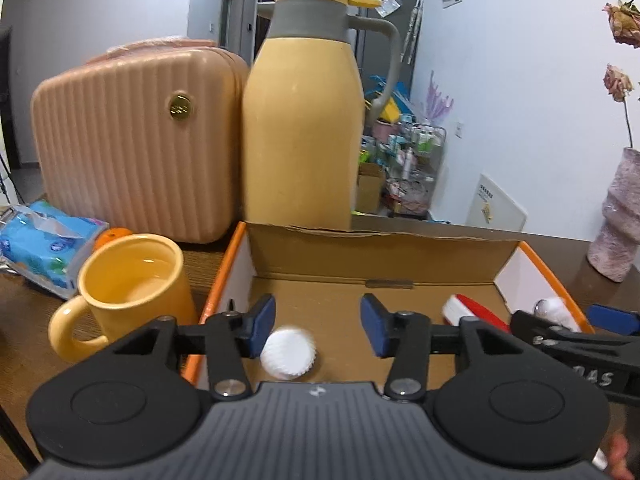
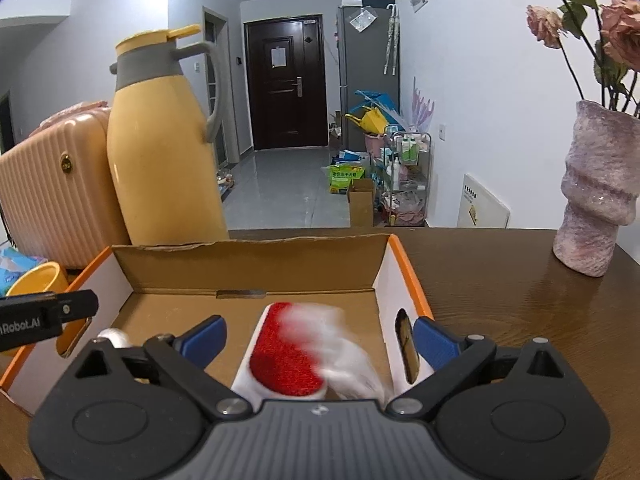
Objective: Organize rigid objects
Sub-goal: 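Open the left tool to drop the cap while the right tool releases the bottle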
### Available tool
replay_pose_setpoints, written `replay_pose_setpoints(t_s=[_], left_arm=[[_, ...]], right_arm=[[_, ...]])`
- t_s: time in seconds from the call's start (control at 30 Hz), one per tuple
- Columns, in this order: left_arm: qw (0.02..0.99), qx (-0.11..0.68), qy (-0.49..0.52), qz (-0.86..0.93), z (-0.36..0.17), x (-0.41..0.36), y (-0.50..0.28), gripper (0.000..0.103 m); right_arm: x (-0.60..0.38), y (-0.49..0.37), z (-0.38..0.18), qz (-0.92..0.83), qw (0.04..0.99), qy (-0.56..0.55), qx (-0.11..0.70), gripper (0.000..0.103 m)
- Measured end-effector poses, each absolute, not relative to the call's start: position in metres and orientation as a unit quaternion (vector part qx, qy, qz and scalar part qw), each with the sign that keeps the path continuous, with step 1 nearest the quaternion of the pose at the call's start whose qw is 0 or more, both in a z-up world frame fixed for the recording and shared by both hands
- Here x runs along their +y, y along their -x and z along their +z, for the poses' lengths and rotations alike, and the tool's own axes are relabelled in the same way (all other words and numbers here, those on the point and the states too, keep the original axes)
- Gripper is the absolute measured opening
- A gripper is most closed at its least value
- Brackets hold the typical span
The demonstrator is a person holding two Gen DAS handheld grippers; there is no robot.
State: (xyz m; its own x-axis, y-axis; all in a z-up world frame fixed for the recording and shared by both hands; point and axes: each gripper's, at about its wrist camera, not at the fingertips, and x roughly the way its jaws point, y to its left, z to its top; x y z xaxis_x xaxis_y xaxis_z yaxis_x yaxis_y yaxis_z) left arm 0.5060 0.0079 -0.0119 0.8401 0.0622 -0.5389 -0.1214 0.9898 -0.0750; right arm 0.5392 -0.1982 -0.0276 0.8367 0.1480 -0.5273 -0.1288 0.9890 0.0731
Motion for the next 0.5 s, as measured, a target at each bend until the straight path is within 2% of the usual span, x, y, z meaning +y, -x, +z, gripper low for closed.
replay_pose_setpoints(t_s=[0.07,0.2,0.5], left_arm=[[0.958,0.274,0.055,0.063,-0.011,0.010,-0.505,0.097],[0.963,0.255,0.047,0.068,-0.007,0.011,-0.499,0.103],[0.965,0.250,0.037,0.073,-0.003,0.008,-0.495,0.103]], right_arm=[[-0.201,-0.538,-0.026,0.070,0.959,-0.022,0.273,0.102],[-0.204,-0.536,-0.024,0.071,0.960,-0.028,0.270,0.102],[-0.206,-0.535,-0.023,0.064,0.960,-0.028,0.270,0.102]])
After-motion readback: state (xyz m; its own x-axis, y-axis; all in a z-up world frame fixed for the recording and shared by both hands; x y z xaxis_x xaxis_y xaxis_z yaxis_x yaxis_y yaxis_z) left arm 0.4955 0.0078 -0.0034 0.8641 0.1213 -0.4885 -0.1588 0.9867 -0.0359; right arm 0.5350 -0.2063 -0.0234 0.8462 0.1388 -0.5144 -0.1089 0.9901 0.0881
